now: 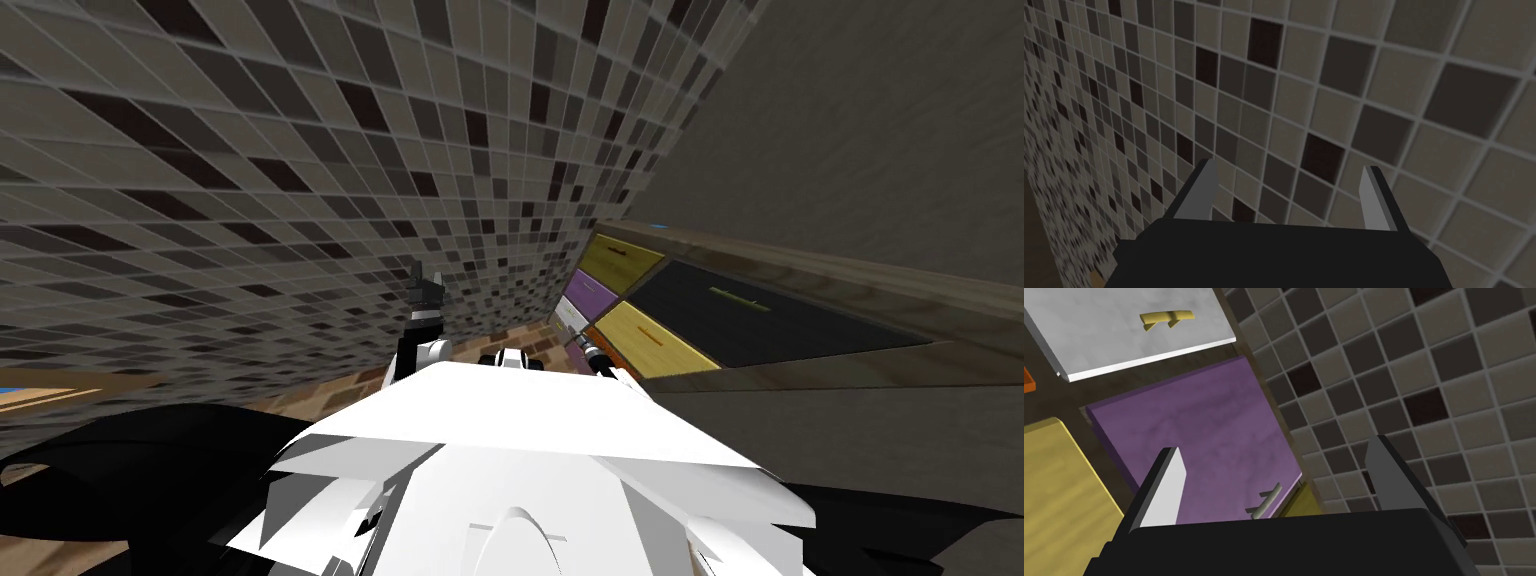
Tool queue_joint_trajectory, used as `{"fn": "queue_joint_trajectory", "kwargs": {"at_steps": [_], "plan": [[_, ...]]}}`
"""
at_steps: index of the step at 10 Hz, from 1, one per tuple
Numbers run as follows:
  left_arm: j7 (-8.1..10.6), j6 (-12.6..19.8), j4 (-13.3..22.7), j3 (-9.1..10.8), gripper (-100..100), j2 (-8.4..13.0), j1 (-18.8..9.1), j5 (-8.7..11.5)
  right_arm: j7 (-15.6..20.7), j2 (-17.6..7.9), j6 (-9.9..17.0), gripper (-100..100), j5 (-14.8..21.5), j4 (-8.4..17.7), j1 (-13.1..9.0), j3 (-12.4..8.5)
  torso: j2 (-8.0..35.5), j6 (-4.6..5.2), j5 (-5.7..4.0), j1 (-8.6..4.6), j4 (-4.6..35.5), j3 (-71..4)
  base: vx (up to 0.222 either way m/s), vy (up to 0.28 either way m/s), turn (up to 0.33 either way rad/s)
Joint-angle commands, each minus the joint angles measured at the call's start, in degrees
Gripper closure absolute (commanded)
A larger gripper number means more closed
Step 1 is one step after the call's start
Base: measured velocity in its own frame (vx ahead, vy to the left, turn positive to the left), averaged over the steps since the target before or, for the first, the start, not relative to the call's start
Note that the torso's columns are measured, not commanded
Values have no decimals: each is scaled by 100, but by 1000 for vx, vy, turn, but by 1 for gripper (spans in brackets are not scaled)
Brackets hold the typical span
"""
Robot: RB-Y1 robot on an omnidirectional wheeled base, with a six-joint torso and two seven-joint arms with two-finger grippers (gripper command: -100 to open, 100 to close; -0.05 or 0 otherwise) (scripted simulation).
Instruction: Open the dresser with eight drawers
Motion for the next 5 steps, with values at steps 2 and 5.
{"fn": "queue_joint_trajectory", "kwargs": {"at_steps": [2,5], "plan": [[0,0,1,0,0,0,-1,0,101,-252,263,-100,93,502,-157,49,3,-15,-8,-15,3,4,13,58,187],[0,0,0,-1,0,0,-1,0,324,-582,697,-100,301,1165,-309,126,-6,-10,1,9,0,-3,39,100,240]]}}
